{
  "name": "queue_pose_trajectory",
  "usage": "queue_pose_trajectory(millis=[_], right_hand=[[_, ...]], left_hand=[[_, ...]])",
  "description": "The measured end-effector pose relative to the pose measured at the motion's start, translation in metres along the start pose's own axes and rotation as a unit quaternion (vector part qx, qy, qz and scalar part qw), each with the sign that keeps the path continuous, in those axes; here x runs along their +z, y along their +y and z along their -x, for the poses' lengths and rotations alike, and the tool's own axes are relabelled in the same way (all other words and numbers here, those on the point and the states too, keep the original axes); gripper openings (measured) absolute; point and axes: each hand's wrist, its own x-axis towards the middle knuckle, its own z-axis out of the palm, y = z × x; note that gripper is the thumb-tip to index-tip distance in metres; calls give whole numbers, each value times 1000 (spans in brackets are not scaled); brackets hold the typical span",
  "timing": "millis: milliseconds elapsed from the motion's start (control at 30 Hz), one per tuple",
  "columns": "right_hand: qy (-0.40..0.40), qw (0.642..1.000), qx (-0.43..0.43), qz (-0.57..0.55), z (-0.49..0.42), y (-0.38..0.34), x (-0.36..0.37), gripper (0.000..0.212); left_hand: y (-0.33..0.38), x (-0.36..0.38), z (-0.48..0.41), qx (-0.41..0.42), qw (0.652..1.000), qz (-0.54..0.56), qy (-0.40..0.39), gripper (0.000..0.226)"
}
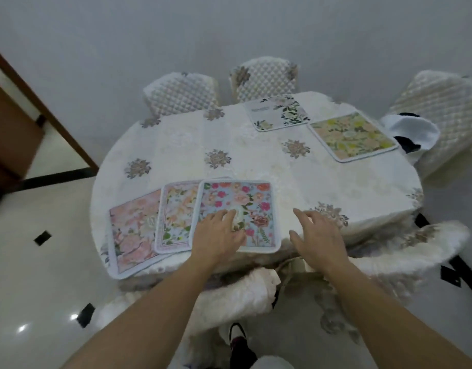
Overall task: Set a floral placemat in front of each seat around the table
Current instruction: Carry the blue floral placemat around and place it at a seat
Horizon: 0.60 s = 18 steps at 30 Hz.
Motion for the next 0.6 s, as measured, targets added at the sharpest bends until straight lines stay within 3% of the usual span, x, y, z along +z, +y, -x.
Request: queue_pose_trajectory(millis=[333,600], right_hand=[[-70,997,-24,9,-86,-36,34,56],[-119,990,59,-36,-127,-28,64,51]], left_hand=[[-103,30,-32,-140,986,76,-52,61],[-139,56,-83,-186,975,99,-70,59]])
